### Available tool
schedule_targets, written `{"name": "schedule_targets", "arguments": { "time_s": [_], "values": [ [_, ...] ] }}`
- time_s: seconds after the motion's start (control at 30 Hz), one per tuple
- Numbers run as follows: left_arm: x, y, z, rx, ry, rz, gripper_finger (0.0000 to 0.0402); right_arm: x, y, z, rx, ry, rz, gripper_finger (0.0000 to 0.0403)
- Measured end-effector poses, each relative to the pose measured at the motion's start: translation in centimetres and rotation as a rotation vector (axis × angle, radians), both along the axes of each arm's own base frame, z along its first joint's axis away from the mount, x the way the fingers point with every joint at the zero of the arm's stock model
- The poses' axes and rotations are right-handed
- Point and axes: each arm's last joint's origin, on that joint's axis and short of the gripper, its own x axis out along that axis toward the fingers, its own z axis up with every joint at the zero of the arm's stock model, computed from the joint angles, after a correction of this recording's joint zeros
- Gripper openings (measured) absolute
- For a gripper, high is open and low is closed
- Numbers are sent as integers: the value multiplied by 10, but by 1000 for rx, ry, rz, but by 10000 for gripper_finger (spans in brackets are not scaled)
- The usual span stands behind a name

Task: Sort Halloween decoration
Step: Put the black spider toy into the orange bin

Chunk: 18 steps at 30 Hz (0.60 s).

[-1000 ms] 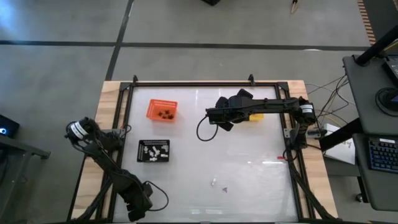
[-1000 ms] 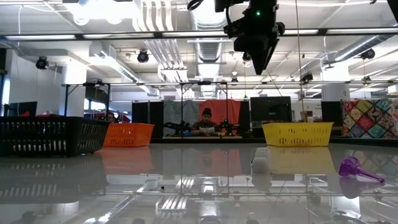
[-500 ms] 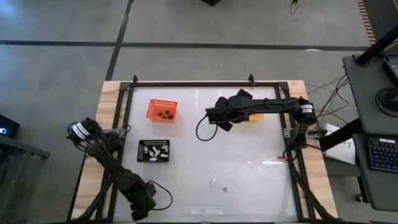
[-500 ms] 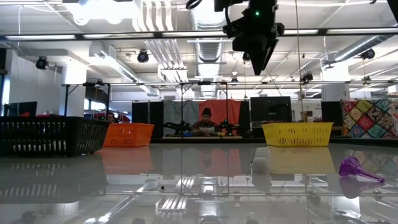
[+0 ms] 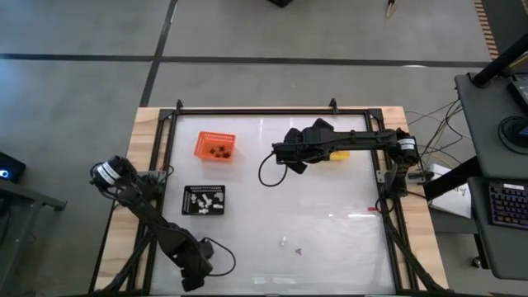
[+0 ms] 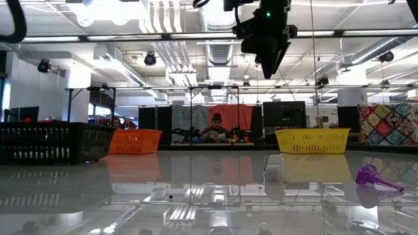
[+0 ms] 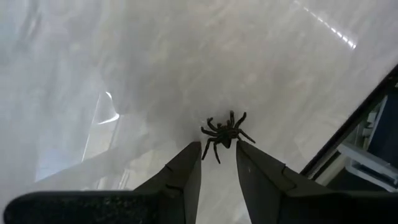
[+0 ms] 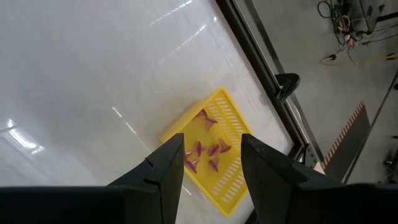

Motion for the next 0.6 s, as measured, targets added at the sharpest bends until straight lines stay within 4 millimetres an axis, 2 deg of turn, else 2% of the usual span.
{"name": "schedule_targets", "arguments": {
  "time_s": [0.33,0.6],
  "values": [
    [10,-8,17,-7,-69,-2,121,1,0,0,1,-6,0,148],
    [12,-8,3,40,-44,9,141,1,0,0,3,-7,1,148]
  ]
}}
